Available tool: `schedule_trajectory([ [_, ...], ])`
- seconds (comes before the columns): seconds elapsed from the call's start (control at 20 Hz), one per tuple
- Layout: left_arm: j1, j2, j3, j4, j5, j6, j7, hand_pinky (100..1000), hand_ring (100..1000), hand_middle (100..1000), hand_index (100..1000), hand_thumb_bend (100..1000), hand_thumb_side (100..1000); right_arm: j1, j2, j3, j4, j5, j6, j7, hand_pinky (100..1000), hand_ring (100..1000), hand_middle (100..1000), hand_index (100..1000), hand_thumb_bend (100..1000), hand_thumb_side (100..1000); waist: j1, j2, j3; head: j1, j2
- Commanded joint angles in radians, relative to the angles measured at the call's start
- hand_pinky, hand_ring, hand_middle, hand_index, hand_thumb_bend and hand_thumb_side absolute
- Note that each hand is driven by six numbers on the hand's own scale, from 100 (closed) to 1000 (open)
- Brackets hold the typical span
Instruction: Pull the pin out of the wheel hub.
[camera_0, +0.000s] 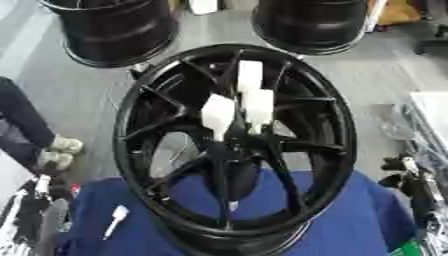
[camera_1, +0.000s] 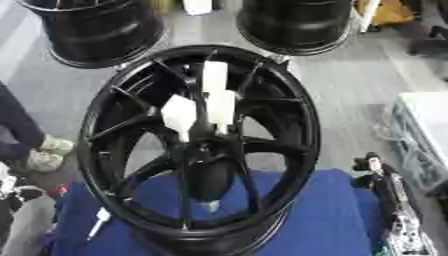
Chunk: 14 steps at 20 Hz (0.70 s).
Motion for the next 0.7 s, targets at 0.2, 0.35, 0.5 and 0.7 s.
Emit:
schedule_trajectory([
  [0.2, -0.002, 0.012, 0.002, -0.008, 0.002, -0.001, 0.0, 739, 502, 547, 713, 588, 653, 0.006, -0.015, -0.034, -0.048, 0.007, -0.006, -0.038, 613, 487, 585, 677, 100, 825, 0.003, -0.02, 0.006, 0.0, 0.001],
  [0.35, 0.002, 0.013, 0.002, -0.004, 0.005, -0.003, 0.002, 739, 503, 548, 714, 590, 653, -0.007, -0.057, -0.08, -0.123, 0.039, -0.014, -0.046, 617, 490, 589, 683, 100, 697, -0.001, -0.022, 0.001, -0.004, 0.003],
  [0.5, 0.006, 0.018, 0.004, -0.007, 0.007, -0.003, 0.003, 739, 503, 548, 714, 592, 652, -0.068, -0.177, -0.127, -0.192, 0.04, -0.022, -0.056, 624, 495, 595, 689, 100, 569, -0.011, -0.025, -0.003, -0.011, -0.002],
  [0.7, 0.009, 0.027, 0.004, -0.014, 0.018, 0.002, 0.001, 739, 504, 549, 715, 595, 652, -0.187, -0.406, -0.116, -0.226, 0.032, -0.051, -0.02, 642, 509, 614, 709, 100, 434, -0.026, -0.031, 0.002, -0.021, -0.012],
])
